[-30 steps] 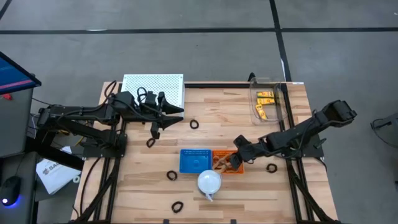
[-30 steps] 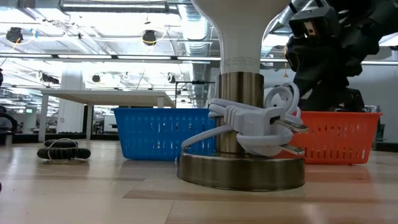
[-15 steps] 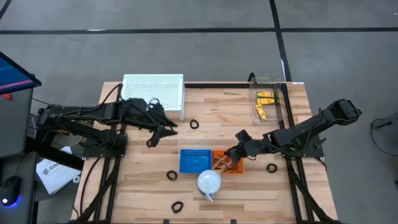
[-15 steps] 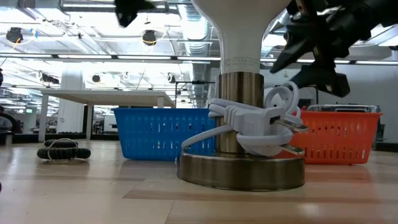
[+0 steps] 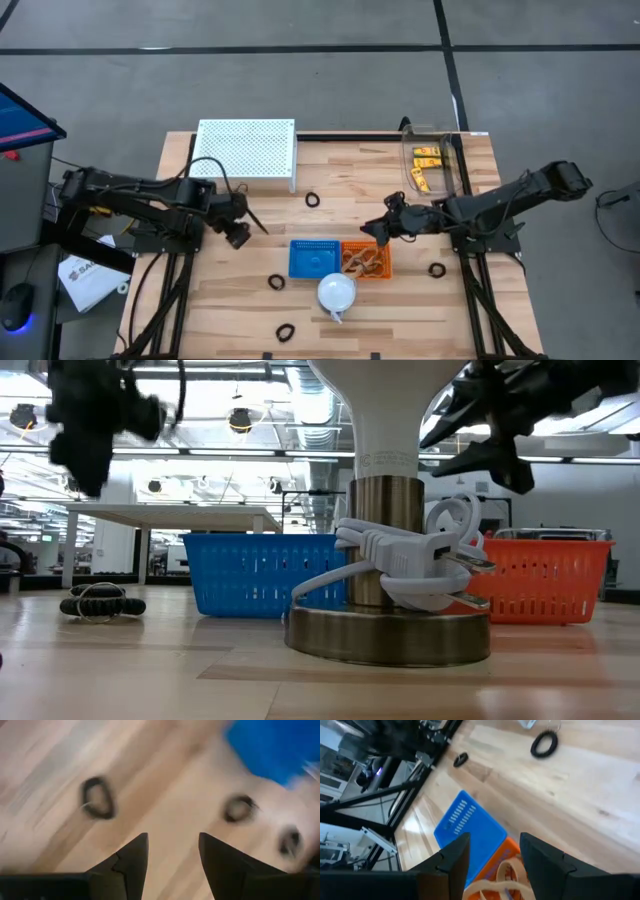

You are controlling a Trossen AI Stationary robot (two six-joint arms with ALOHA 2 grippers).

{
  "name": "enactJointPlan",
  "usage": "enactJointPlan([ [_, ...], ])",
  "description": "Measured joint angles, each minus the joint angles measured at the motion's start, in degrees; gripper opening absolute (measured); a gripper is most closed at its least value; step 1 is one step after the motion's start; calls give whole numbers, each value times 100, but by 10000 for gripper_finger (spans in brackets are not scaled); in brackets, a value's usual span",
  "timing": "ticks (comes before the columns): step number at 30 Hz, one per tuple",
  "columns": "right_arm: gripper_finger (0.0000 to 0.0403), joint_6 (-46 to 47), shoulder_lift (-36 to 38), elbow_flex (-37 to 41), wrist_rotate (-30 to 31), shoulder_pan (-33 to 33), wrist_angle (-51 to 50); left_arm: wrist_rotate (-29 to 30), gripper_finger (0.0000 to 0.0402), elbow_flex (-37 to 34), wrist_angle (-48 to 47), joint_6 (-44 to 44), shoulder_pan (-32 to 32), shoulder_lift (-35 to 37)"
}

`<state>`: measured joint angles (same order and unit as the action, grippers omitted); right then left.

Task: Pick & Place Office Desk Supplies
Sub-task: Put the black spring keychain into the blue basket

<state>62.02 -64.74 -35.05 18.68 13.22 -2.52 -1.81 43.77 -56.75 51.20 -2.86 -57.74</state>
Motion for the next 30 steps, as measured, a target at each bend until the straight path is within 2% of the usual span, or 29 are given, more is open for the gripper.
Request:
enactJointPlan([
  [3, 169, -86, 90, 0, -2, -113, 0, 252, 167, -427, 258, 700, 136, 0],
  [8, 168, -118, 175, 0, -29, -184, -1, 416, 167, -933, 702, 922, 231, 0],
  [15, 168, -113, 184, 0, -46, -183, 0, 732, 167, -1392, 714, 1522, 231, 0],
  [22, 168, -112, 184, 0, -61, -182, 0, 1143, 167, -1618, 883, 1723, 231, -9],
  [30, 168, -114, 184, 0, -61, -178, -3, 1148, 165, -2086, 1762, 1688, 231, -406],
])
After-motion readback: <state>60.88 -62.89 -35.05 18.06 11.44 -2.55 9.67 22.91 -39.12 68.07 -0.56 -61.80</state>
